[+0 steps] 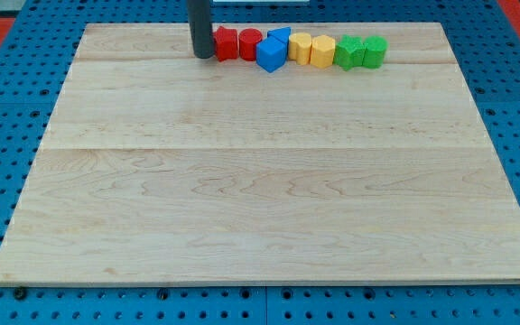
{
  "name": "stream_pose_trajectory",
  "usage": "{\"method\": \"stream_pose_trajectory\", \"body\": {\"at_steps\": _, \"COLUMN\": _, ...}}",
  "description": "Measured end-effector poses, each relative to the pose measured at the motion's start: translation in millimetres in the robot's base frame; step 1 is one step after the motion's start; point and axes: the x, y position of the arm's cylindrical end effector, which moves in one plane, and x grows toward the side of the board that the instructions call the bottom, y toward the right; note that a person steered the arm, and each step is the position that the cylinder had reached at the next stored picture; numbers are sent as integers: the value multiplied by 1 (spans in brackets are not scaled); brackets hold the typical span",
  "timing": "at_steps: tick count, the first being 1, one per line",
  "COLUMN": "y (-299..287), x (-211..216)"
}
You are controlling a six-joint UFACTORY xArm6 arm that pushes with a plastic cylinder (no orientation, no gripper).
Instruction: Point your arm at the blue cube
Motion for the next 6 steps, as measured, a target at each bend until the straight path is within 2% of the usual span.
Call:
{"method": "stream_pose_trajectory", "body": {"at_steps": 1, "y": -50, "x": 29}}
{"method": "stream_pose_trajectory", "body": {"at_steps": 2, "y": -13, "x": 39}}
{"method": "stream_pose_trajectory", "body": {"at_steps": 3, "y": 91, "x": 39}}
{"method": "stream_pose_trajectory", "body": {"at_steps": 4, "y": 128, "x": 39}}
{"method": "stream_pose_trajectory", "body": {"at_steps": 5, "y": 130, "x": 38}}
{"method": "stream_pose_trajectory", "body": {"at_steps": 6, "y": 142, "x": 8}}
